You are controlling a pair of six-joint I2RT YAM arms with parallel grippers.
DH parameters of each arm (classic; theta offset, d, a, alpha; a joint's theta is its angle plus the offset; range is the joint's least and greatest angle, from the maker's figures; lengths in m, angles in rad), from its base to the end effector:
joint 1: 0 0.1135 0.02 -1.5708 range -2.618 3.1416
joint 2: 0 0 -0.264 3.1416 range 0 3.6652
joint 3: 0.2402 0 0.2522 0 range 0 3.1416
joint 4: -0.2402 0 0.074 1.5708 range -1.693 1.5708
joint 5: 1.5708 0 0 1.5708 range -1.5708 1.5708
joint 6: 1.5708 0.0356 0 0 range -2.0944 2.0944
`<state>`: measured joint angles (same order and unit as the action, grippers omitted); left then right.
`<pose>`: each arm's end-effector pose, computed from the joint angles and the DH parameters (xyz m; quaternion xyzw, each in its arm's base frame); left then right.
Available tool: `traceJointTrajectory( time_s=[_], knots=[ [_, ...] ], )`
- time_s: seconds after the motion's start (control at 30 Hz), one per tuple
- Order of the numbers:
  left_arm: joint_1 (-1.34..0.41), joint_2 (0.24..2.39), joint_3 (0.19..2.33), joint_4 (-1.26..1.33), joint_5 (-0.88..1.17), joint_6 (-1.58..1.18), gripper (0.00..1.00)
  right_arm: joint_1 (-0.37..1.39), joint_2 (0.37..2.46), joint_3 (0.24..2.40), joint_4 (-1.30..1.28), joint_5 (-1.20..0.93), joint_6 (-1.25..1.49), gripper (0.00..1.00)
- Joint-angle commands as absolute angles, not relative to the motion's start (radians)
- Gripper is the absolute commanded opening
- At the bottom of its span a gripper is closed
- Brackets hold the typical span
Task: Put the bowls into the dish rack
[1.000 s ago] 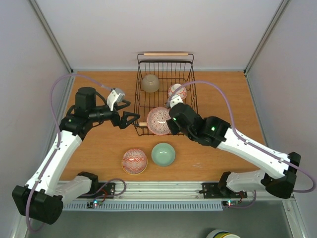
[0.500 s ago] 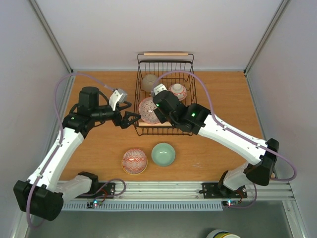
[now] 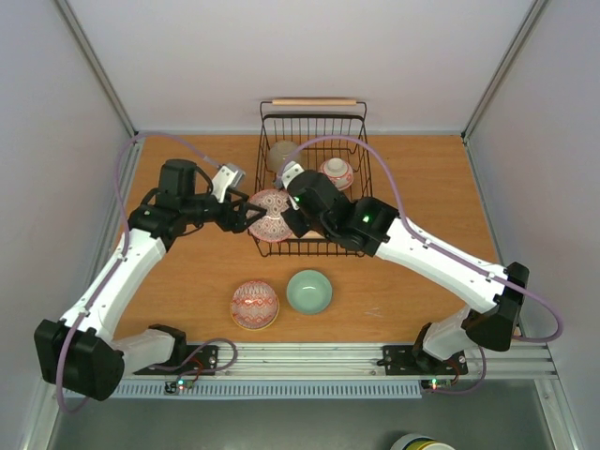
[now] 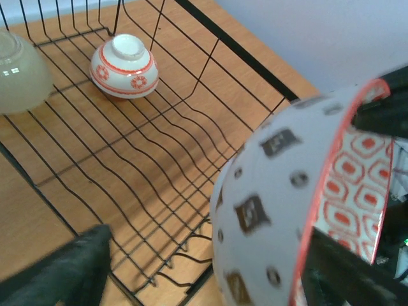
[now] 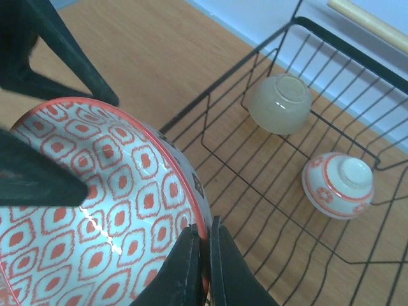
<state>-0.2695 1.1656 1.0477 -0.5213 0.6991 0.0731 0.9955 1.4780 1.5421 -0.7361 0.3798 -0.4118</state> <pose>0.2325 -0.0880 0.3265 0.2947 0.8009 -0.3459 0.3899 0.1851 0.2613 0.3853 -0.5098 0.7275 -0.0401 0.4575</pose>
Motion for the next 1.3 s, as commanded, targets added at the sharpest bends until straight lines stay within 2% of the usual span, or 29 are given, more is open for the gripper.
traceJointTrajectory(
  time_s=[0.0,0.03,0.13,0.17,0.37,0.43,0.47,0.57,0.63,0.7,0.73,0.83,1.0,1.27],
  knots=[
    [-0.278,1.173,1.083,-0.515,0.725,0.088,0.7,1.025,1.46,1.562,-0.632,0.355,-0.449,0.01],
    [-0.28,1.176,1.086,-0.521,0.736,0.095,0.6,1.027,1.463,1.562,-0.627,0.358,-0.454,0.01],
    [-0.283,1.182,1.093,-0.533,0.744,0.107,0.14,1.029,1.468,1.56,-0.615,0.367,-0.46,0.01],
    [-0.283,1.184,1.094,-0.534,0.738,0.107,0.03,1.03,1.47,1.56,-0.613,0.372,-0.464,0.01],
    [-0.284,1.178,1.092,-0.534,0.733,0.123,0.0,1.031,1.47,1.554,-0.626,0.4,-0.465,0.01],
    [-0.284,1.164,1.083,-0.523,0.733,0.13,0.0,1.031,1.458,1.541,-0.635,0.401,-0.449,0.07],
    [-0.284,1.153,1.072,-0.505,0.734,0.129,0.01,1.029,1.443,1.524,-0.632,0.393,-0.439,0.14],
    [-0.284,1.128,1.052,-0.482,0.756,0.117,0.0,1.015,1.379,1.451,-0.598,0.293,-0.403,0.48],
    [-0.285,1.12,1.051,-0.481,0.783,0.121,0.01,0.982,1.333,1.398,-0.58,0.198,-0.363,0.64],
    [-0.284,1.115,1.049,-0.481,0.812,0.125,0.0,0.926,1.29,1.354,-0.563,0.081,-0.29,0.87],
    [-0.285,1.111,1.046,-0.48,0.822,0.131,0.0,0.894,1.267,1.331,-0.547,0.003,-0.258,0.92],
    [-0.284,1.094,1.038,-0.473,0.862,0.144,0.0,0.811,1.202,1.243,-0.464,-0.2,-0.184,0.97],
    [-0.284,1.078,1.032,-0.485,0.958,0.172,0.0,0.741,1.158,1.152,-0.348,-0.474,-0.112,0.99],
    [-0.282,1.079,1.035,-0.508,1.058,0.207,0.01,0.738,1.194,1.09,-0.248,-0.619,-0.058,0.99]
  ],
)
